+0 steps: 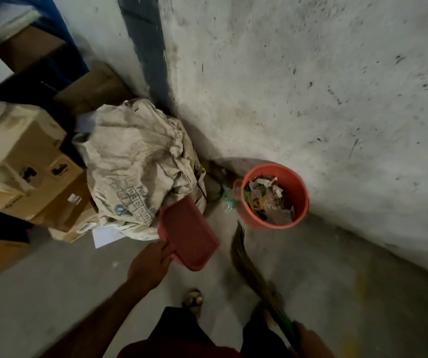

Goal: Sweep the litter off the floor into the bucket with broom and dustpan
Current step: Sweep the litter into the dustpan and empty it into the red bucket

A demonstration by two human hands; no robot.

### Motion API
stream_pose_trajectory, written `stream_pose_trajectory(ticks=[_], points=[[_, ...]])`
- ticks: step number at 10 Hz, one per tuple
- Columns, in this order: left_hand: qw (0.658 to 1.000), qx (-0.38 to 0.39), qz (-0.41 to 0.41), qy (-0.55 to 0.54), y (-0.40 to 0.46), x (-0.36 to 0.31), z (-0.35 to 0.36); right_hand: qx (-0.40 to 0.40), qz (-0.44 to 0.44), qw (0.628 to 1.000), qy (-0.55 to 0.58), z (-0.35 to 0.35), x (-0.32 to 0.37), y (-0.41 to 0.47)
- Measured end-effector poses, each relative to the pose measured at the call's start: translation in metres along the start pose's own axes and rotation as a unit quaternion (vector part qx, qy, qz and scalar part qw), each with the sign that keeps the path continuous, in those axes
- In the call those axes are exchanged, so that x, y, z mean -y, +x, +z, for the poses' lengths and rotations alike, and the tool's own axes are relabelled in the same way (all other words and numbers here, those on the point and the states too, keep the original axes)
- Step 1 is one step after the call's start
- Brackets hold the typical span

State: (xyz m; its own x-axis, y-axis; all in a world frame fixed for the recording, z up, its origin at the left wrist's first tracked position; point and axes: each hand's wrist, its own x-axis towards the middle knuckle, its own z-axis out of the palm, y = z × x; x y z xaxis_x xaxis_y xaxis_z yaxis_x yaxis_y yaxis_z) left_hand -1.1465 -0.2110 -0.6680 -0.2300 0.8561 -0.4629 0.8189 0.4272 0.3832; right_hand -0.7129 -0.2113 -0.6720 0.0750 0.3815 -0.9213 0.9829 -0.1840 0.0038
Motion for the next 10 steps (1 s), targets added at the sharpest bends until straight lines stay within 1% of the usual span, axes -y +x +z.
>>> stream_pose_trajectory(ticks=[1, 2, 3, 4, 6, 8, 9, 10], points=[[0.999, -0.023, 0.012, -0.046, 0.002, -0.001, 0.006, -0.059, -0.009, 0.997, -0.053, -0.008, 0.025, -0.022], [0.997, -0.016, -0.011, -0.073, 0.000, -0.005, 0.012, -0.079, -0.038, 0.992, -0.092, -0.006, 0.036, -0.018], [0.995, 0.006, -0.046, -0.084, 0.000, -0.002, 0.021, -0.093, -0.034, 0.993, -0.069, -0.008, 0.047, -0.013], [0.995, 0.021, -0.037, -0.086, 0.000, 0.002, 0.028, -0.098, -0.023, 0.993, -0.055, -0.014, 0.062, 0.010], [0.995, -0.008, -0.032, -0.095, -0.015, 0.012, 0.040, -0.149, -0.005, 0.989, 0.011, -0.029, 0.098, 0.082], [0.994, -0.054, -0.037, -0.090, -0.021, 0.020, 0.045, -0.200, -0.042, 0.978, 0.053, -0.036, 0.132, 0.159], [0.993, -0.066, -0.046, -0.087, -0.022, 0.023, 0.045, -0.209, -0.065, 0.971, 0.094, -0.040, 0.144, 0.185], [0.993, -0.071, -0.052, -0.083, -0.024, 0.022, 0.040, -0.217, -0.096, 0.961, 0.143, -0.037, 0.141, 0.188]])
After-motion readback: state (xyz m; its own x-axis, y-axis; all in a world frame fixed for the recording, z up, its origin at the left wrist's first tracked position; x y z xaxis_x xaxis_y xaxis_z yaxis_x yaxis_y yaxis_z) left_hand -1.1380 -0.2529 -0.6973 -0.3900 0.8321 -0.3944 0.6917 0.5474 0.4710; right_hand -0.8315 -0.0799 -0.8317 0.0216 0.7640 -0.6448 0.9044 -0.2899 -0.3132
